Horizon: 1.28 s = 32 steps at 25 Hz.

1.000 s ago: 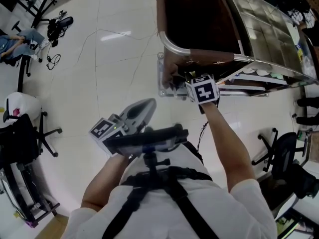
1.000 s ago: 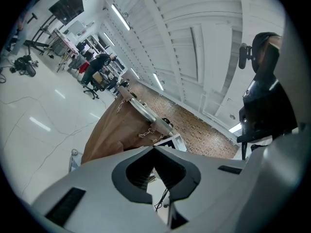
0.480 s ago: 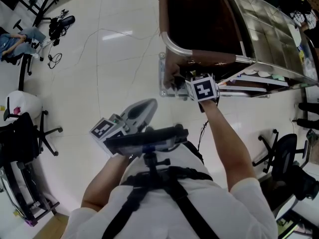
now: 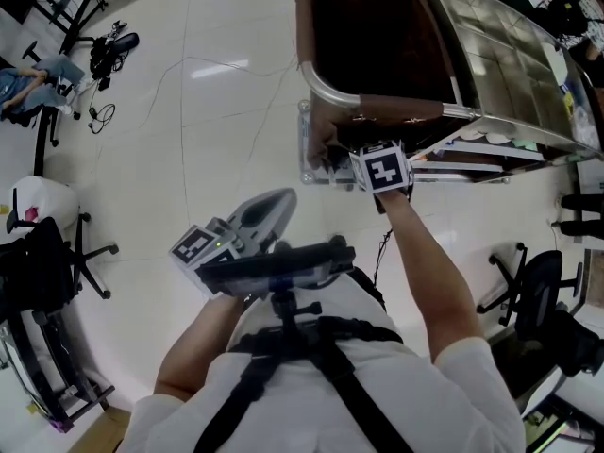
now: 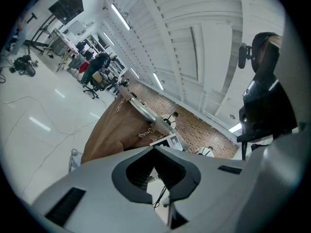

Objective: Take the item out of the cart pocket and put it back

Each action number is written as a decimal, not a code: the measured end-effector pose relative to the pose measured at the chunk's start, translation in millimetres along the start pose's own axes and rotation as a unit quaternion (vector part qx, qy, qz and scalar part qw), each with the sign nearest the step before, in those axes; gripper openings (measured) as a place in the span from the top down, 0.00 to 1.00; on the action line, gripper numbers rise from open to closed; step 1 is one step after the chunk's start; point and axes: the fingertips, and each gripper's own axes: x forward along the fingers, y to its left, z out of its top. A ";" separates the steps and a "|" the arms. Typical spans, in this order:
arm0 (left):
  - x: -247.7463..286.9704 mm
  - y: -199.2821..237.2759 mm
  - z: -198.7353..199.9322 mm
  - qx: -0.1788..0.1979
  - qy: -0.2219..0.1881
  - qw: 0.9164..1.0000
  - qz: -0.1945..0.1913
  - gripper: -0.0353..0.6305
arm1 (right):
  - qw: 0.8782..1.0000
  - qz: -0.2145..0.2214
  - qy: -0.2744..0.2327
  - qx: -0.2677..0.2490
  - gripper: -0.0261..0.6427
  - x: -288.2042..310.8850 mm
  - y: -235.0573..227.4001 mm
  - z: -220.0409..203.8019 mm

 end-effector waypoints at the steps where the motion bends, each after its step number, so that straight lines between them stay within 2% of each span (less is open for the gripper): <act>1: -0.1 -0.2 -0.1 0.000 0.000 1.000 0.000 0.96 | 1.000 -0.001 0.005 0.003 0.81 1.8 -1.4 -4.5; 15: -1.4 -0.5 -0.9 -0.002 0.000 1.000 -0.002 0.96 | 1.000 -0.008 0.005 0.010 0.81 -5.9 -2.5 -7.5; 32: 4.6 -8.4 -4.1 -0.003 0.009 1.000 -0.019 0.96 | 0.998 -0.005 -0.062 0.017 0.75 -44.7 3.3 17.4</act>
